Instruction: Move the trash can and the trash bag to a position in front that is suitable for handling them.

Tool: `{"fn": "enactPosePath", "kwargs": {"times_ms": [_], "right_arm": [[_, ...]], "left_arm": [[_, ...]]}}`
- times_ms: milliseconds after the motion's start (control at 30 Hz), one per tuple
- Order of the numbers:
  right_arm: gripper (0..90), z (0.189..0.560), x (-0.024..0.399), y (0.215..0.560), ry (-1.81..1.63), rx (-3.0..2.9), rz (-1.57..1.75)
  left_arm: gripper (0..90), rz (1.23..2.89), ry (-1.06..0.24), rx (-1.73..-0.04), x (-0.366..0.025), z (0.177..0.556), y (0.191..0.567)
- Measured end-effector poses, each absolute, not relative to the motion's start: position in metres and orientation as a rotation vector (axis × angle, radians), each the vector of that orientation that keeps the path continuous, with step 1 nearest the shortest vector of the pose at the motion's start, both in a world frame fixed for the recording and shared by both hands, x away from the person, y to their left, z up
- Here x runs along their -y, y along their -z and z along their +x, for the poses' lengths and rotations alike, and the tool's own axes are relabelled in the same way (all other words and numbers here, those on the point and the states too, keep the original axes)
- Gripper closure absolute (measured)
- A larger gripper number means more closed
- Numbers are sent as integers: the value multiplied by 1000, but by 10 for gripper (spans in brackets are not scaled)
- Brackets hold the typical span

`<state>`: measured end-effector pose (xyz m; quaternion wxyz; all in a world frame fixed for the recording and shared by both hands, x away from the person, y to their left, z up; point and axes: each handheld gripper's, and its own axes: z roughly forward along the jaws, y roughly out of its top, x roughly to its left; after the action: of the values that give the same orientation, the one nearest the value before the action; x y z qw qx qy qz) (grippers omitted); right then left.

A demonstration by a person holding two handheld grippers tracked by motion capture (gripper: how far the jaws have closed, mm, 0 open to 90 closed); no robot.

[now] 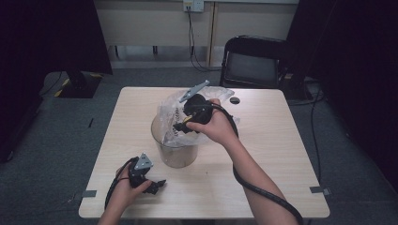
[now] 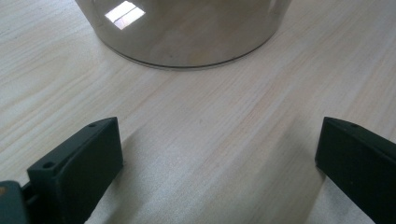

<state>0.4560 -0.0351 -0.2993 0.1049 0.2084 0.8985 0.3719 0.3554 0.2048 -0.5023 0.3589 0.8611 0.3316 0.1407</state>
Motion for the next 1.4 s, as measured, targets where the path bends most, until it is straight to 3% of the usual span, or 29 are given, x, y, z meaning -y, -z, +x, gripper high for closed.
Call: {"fn": "enactPosePath", "kwargs": {"times_ms": [400, 600, 767, 933, 1333, 1400], "right_arm": [[258, 461, 95, 258, -1141, -2425, 856], [281, 470, 113, 277, -1067, -2441, 981], [307, 477, 110, 296, -1067, -2473, 1027], [460, 480, 97, 309, -1052, -2545, 978], [529, 476, 61, 325, -932, -2653, 821], [498, 476, 59, 322, -956, -2659, 808]], "left_arm": [[0, 2219, -365, -856, -205, 355, 503], [0, 2219, -365, -856, -205, 355, 503], [0, 2218, -365, -856, -205, 355, 503], [0, 2219, -364, -856, -205, 355, 503], [0, 2218, -364, -857, -205, 355, 503], [0, 2218, -364, -857, -205, 355, 503]]}}
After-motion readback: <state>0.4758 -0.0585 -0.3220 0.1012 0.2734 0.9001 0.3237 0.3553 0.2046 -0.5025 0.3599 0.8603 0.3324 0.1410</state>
